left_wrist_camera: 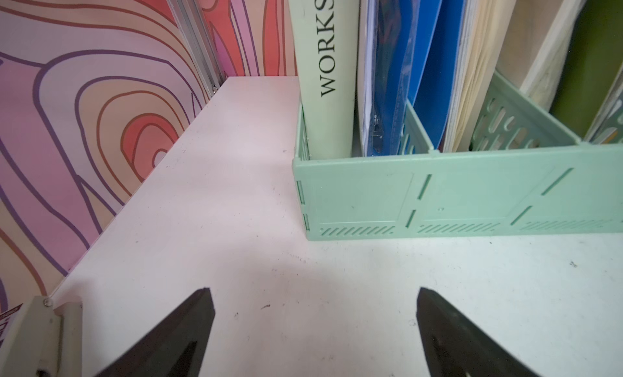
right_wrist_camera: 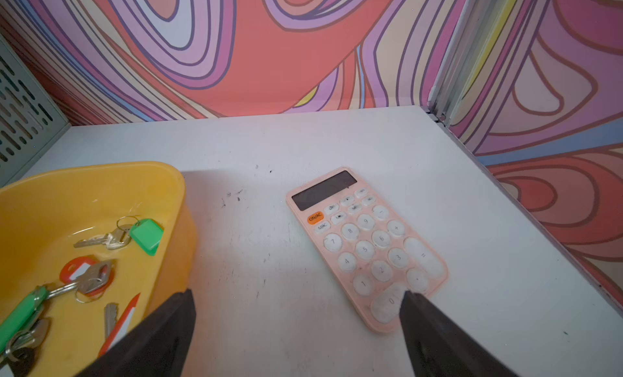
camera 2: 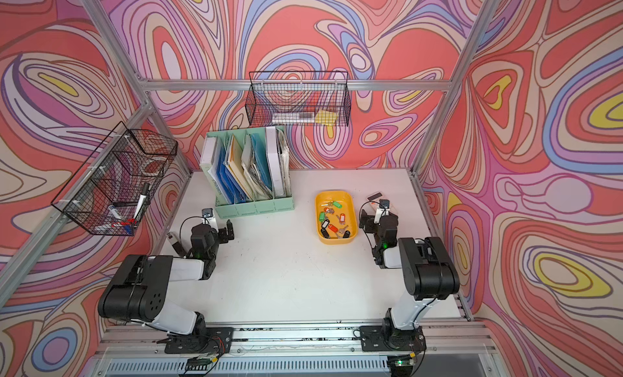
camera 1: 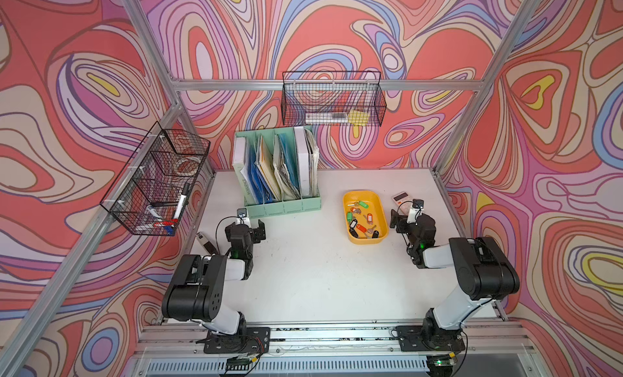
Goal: Take the keys out of the storage box
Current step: Move the storage box to the center of the board.
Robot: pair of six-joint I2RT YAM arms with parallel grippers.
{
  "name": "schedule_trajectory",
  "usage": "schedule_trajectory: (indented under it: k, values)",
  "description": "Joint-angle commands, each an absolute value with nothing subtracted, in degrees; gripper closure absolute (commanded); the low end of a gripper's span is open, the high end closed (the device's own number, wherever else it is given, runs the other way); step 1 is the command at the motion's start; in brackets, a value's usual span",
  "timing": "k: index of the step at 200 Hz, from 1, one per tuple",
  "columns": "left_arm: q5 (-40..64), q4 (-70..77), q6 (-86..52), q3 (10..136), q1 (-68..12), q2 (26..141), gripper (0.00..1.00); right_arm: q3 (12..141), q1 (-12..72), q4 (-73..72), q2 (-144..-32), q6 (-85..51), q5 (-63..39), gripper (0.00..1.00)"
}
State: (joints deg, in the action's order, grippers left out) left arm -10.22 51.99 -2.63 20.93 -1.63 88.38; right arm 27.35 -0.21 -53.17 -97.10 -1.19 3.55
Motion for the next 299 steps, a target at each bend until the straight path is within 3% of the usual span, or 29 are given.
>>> schedule_trajectory:
  k: [1,54,95,135,169,234,299]
  values:
    - [-10.04,51.77,-2.81,21.02,-1.76,88.15,0.01,27.16,-0.34,-53.87,-97.3,-1.59,3.32,0.02]
    - [-10.02,51.77,-2.78,21.01,-1.76,88.04,0.01,27.09,-0.36,-53.98,-97.01,-1.74,3.46,0.02]
    - [-13.9,51.85,-2.54,16.83,-2.96,78.77,0.01,36.06,-0.35,-32.35,-88.72,-2.3,4.95,0.02]
    - [-16.05,22.95,-9.09,23.85,-8.26,60.22,0.01,42.59,-0.28,-16.3,-78.88,-10.52,3.15,0.02]
    - [-16.5,5.77,-19.73,33.06,-14.54,55.99,0.01,47.9,-0.32,-2.57,-71.79,-16.38,-2.45,0.02]
    - [-18.68,-5.94,-25.7,53.43,-36.12,74.6,0.01,50.01,-0.33,8.23,-67.28,-22.66,-8.79,0.02]
    - [-7.62,-14.63,-31.92,76.25,-41.53,94.17,0.02,50.37,-0.35,10.55,-68.07,-22.24,-5.99,0.02]
